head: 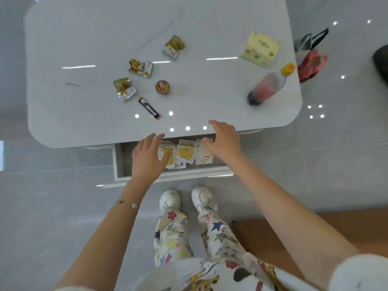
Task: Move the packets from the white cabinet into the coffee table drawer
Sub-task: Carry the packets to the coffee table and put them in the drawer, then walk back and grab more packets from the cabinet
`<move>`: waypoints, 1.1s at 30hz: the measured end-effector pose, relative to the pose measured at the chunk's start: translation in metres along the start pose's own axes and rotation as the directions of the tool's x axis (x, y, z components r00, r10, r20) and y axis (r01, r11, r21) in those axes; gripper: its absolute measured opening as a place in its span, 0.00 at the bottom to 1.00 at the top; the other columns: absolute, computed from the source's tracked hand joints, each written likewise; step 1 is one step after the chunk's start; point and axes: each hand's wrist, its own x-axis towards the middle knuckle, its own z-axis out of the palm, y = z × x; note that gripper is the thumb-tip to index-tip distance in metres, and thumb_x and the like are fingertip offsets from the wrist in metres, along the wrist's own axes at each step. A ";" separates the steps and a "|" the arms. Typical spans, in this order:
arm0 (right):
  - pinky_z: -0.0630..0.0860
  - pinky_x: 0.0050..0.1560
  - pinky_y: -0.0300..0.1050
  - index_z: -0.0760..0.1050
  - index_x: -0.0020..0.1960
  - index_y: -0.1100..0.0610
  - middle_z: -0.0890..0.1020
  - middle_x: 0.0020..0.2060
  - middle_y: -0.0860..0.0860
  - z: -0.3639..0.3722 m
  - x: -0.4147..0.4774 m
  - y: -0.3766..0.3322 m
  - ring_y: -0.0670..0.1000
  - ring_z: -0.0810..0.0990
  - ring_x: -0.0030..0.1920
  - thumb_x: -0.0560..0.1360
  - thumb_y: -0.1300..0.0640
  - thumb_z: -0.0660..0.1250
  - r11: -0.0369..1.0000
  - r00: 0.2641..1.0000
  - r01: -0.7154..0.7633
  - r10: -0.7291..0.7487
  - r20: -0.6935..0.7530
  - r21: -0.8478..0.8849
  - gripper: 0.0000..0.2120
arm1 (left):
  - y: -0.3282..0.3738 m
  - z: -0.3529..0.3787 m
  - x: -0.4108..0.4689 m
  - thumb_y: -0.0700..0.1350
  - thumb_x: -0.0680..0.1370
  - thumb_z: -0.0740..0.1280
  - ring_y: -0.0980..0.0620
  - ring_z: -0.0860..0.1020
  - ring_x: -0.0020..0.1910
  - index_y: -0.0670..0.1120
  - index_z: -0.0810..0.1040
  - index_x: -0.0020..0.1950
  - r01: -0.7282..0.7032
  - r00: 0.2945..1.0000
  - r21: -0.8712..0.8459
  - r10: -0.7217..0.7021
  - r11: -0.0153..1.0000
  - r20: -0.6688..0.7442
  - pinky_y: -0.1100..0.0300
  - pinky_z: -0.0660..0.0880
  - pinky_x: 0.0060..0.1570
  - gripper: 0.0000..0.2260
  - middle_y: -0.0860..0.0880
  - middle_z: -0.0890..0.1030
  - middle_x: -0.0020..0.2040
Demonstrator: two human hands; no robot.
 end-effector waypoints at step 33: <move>0.53 0.72 0.54 0.58 0.76 0.49 0.64 0.73 0.53 -0.047 -0.255 -0.428 0.60 0.57 0.74 0.76 0.48 0.62 0.169 0.299 0.900 -0.910 0.286 -0.402 0.30 | -0.124 -0.295 -0.380 0.57 0.77 0.64 0.39 0.58 0.75 0.51 0.62 0.76 0.614 0.577 -0.008 -0.457 0.789 -0.677 0.40 0.52 0.73 0.29 0.44 0.62 0.76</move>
